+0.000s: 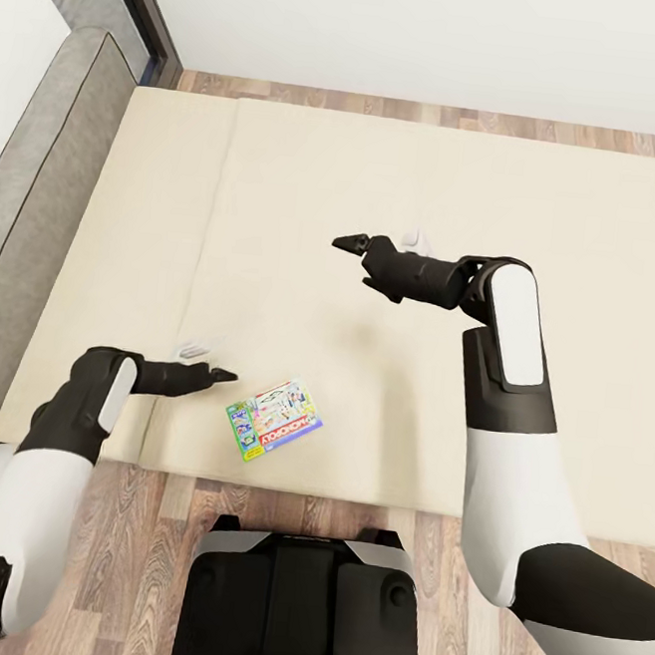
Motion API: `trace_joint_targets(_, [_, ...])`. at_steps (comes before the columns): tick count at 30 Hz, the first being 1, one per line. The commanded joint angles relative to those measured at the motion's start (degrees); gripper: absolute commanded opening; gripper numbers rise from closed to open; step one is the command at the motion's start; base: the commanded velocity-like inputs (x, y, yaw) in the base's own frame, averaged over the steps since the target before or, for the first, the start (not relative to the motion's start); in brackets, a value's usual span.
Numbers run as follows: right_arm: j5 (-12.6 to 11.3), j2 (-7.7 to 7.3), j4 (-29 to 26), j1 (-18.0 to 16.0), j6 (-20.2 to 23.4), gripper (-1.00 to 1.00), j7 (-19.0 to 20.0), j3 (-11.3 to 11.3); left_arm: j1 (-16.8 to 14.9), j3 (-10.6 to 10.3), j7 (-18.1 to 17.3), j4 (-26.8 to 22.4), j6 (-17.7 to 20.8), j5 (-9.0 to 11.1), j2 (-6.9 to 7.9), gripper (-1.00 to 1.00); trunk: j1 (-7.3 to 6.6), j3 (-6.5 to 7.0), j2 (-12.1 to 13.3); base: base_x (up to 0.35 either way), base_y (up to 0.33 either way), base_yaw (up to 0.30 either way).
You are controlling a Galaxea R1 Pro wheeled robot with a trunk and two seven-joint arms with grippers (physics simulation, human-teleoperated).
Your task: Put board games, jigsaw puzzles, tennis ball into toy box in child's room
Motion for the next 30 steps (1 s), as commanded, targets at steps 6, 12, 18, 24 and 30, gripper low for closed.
trace_joint_targets(6, [-0.5, -0.02, 0.1, 0.0, 0.1, 1.00, -0.6, 0.0, 2.6, 0.1, -4.3, -0.3, 0.5, 0.5, 2.11, 1.00, 0.03, -0.06, -0.1, 0.000, 0.000, 0.000])
trace_joint_targets(12, [-0.5, 0.11, 0.1, 0.0, 0.1, 1.00, -0.6, 0.0, 5.0, 0.0, -5.7, -0.2, 0.5, 0.4, 3.00, 1.00, 0.03, -0.06, -0.1, 0.000, 0.000, 0.000])
trace_joint_targets(18, [-0.5, 0.14, 0.1, 0.0, 0.1, 1.00, -0.6, 0.0, 6.8, -0.1, -6.0, 0.0, 0.5, 0.4, 3.14, 1.00, 0.03, -0.06, -0.1, 0.000, 0.000, 0.000])
trace_joint_targets(24, [-0.5, 0.20, 0.1, 0.0, 0.1, 1.00, -0.6, 0.0, 7.9, -0.4, -6.0, 0.3, 0.5, 0.2, 2.69, 1.00, 0.03, -0.06, -0.1, 0.000, 0.000, 0.000])
trace_joint_targets(30, [-0.5, 0.23, 0.1, 0.0, 0.1, 1.00, -0.6, 0.0, 8.3, -0.6, -5.9, 0.4, 0.4, 0.1, 2.41, 1.00, 0.03, -0.06, -0.1, 0.000, 0.000, 0.000])
